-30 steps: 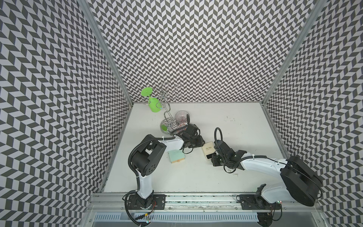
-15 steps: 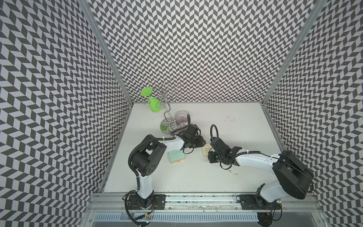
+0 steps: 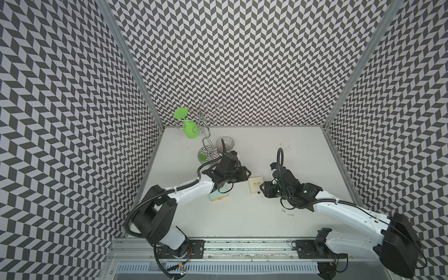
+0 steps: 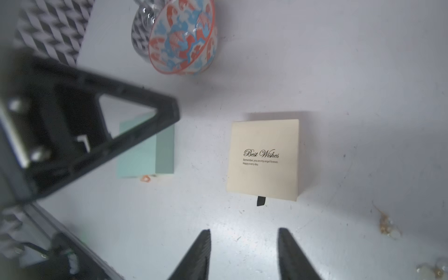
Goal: Take out the earrings from the drawer-style jewelry box
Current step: Close the drawer of the jewelry box, then reset both arms
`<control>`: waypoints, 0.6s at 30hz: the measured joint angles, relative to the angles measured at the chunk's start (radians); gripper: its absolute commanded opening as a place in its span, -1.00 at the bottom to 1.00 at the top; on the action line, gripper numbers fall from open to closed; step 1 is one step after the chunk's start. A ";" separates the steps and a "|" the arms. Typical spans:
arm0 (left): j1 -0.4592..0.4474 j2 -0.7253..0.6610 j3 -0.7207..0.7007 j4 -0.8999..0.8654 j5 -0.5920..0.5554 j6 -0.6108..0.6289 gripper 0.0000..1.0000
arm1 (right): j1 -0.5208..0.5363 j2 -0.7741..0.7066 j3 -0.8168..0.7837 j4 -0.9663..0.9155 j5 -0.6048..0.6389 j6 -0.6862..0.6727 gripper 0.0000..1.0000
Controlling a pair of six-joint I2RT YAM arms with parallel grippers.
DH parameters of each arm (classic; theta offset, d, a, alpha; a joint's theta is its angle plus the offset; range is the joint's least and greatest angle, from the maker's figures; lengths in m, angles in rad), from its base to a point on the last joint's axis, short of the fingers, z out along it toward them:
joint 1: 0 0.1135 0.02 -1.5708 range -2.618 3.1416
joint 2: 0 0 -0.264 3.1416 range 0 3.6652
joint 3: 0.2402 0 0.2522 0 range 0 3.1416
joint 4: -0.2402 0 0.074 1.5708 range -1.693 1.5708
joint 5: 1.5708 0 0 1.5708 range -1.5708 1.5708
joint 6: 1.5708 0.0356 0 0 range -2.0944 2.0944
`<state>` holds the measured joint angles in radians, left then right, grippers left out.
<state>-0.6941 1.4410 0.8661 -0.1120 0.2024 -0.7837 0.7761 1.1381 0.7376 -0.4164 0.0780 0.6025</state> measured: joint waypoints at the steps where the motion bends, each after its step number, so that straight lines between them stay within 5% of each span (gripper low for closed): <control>1: 0.001 -0.072 -0.042 -0.018 -0.012 -0.003 0.26 | 0.000 -0.026 0.002 -0.018 0.033 0.010 0.96; 4: 0.036 -0.259 -0.134 -0.085 -0.038 -0.014 0.66 | -0.008 -0.083 0.008 -0.057 0.119 0.026 0.99; 5: 0.065 -0.325 -0.156 -0.117 -0.051 -0.018 0.99 | -0.014 -0.093 0.017 -0.071 0.146 0.033 0.99; 12: 0.299 -0.552 -0.154 -0.243 -0.106 0.026 0.99 | -0.051 -0.098 0.103 -0.099 0.314 0.035 0.99; 18: 0.322 -0.554 -0.095 -0.313 -0.290 0.053 0.99 | -0.162 -0.108 0.151 -0.084 0.446 0.047 0.99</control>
<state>-0.3725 0.8875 0.7708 -0.4252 -0.0875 -0.7303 0.6144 1.0306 0.8886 -0.5007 0.5236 0.6491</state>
